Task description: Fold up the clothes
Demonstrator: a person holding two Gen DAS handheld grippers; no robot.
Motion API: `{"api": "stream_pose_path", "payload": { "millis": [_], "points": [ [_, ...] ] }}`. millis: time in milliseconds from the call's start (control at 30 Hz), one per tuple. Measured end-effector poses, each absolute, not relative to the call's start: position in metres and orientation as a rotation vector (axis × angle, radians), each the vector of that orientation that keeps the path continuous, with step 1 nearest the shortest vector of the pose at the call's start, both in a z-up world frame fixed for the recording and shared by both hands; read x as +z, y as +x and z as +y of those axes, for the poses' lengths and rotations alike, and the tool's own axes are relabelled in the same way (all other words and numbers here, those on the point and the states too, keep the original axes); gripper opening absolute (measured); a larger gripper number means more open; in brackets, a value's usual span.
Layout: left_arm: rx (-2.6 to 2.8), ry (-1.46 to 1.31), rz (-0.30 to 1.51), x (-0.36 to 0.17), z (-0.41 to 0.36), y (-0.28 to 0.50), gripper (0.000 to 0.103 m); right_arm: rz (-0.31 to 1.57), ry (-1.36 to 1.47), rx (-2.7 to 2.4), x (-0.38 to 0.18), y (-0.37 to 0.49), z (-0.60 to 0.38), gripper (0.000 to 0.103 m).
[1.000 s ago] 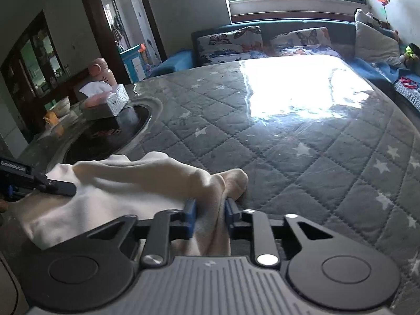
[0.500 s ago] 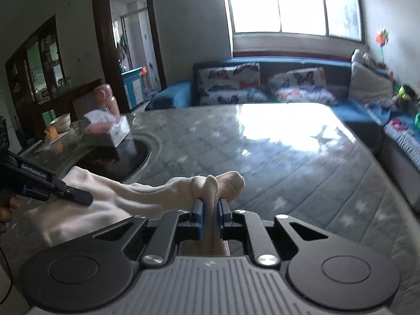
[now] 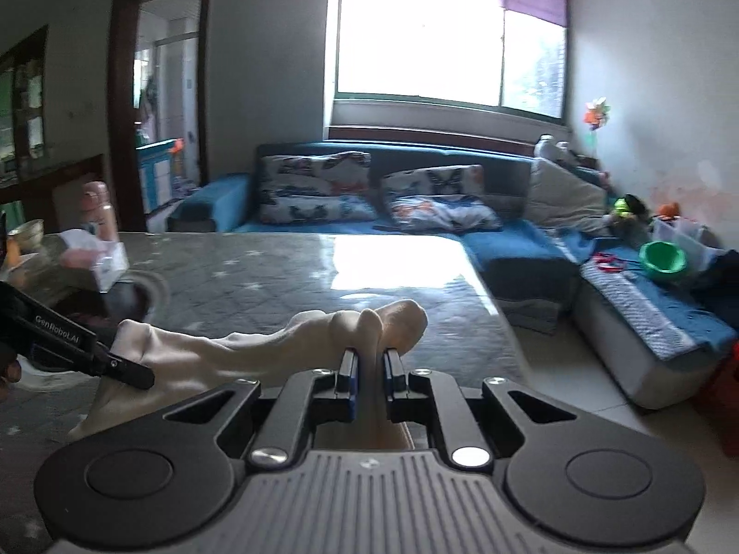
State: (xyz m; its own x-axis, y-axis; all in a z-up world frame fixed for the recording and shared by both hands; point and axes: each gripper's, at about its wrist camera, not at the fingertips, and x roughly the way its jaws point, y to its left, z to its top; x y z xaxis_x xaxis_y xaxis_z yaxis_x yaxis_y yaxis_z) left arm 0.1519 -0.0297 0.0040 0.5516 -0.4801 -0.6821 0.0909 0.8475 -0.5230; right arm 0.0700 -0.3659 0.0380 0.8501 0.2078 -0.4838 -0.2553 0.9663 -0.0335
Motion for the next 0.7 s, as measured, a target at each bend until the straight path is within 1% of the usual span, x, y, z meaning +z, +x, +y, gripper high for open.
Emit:
{"api": "stream_pose_path", "payload": {
  "millis": [333,600,700],
  "points": [
    [-0.418,-0.392,0.958,-0.002,-0.086,0.172,0.016,0.522,-0.083,0.118,0.024,0.078,-0.407,0.010],
    [-0.394,-0.367,0.987,-0.015,-0.091,0.180,0.017,0.585,-0.050,0.060,-0.008,0.088,-0.430,0.010],
    [-0.387,-0.358,0.993,-0.019,-0.093,0.181,0.019,0.613,-0.043,0.050,-0.019,0.093,-0.432,0.010]
  ]
}}
